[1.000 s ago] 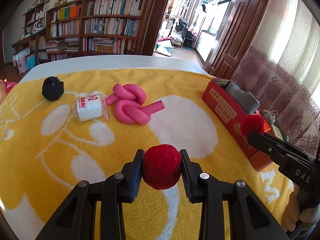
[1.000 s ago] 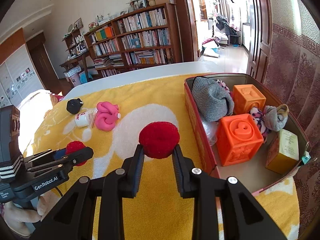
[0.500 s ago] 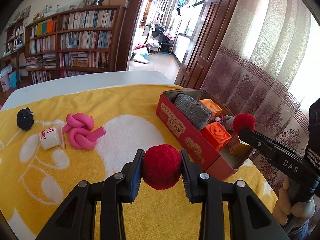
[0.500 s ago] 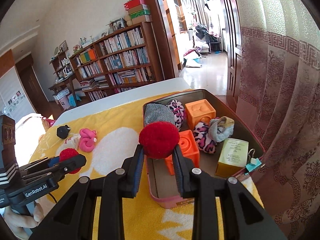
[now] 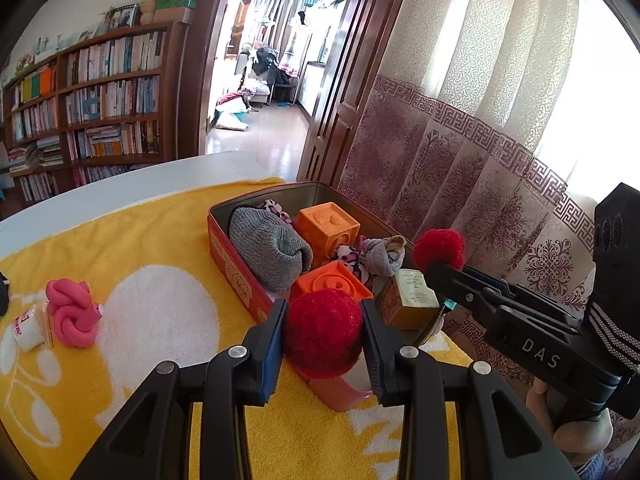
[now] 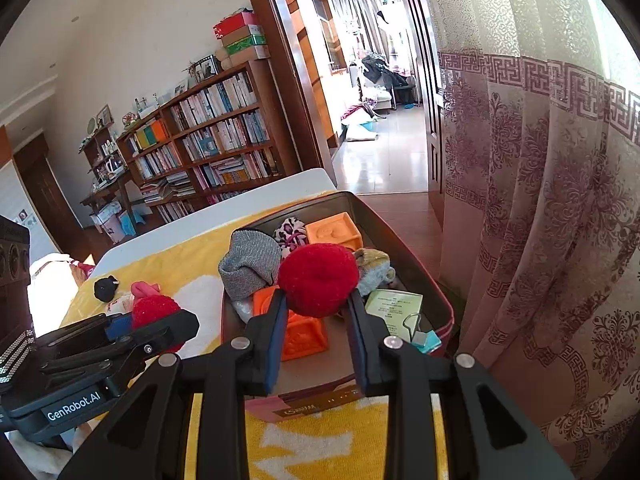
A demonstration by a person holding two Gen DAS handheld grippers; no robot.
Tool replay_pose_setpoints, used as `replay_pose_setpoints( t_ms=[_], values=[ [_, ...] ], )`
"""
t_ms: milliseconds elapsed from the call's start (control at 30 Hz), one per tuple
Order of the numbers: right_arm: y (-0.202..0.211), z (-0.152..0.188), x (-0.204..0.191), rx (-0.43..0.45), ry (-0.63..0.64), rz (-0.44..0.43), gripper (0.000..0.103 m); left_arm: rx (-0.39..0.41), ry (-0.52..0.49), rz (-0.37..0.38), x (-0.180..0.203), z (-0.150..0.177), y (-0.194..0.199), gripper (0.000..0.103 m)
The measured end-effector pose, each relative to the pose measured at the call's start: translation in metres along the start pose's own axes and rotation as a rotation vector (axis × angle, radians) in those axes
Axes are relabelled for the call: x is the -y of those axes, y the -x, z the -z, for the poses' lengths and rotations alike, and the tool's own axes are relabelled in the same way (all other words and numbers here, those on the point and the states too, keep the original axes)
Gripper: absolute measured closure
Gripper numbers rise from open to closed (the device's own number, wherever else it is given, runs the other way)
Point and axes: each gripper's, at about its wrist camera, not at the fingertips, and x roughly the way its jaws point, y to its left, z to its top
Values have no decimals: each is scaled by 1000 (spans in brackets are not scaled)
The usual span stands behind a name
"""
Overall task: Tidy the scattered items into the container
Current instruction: 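Carry both red pompoms over the tin and open the left gripper, then open the right gripper over the tin and withdraw both grippers toward the table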
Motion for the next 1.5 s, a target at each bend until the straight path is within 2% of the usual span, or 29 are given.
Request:
replay_pose_setpoints(
  t_ms=[267, 300, 333, 433, 700, 767, 833, 1133, 1167, 1233, 1500],
  values=[
    [-3, -2, 12, -1, -29, -2, 72, -45, -13, 18, 15, -5, -24, 66],
    [-4, -2, 12, -1, -31, -2, 72, -55, -8, 22, 15, -6, -27, 57],
    [-4, -2, 12, -1, -32, -3, 72, -63, -1, 24, 15, -6, -30, 42],
    [-6, -4, 14, -9, -42, -10, 68, -58, 24, 24, 14, -6, -31, 36],
    [-15, -2, 19, -43, -75, -28, 67, -22, 73, 2, -5, -7, -15, 36],
    [-16, -2, 19, -47, -89, -38, 59, -15, 85, -5, -12, -7, -10, 36],
    [-15, -1, 19, -43, -96, -38, 55, -11, 95, -13, -18, -7, -7, 36],
    [-15, -3, 6, -47, -79, -33, 55, -6, 132, -34, -37, -2, 5, 36],
    [-16, -3, 4, -48, -75, -34, 55, -9, 137, -36, -39, 0, 5, 35],
    [-16, -3, -1, -50, -68, -37, 55, -2, 149, -43, -43, 2, 8, 21],
    [-17, -3, -31, -57, -12, -59, 55, 16, 209, -85, -71, 5, 25, 21]
  ],
)
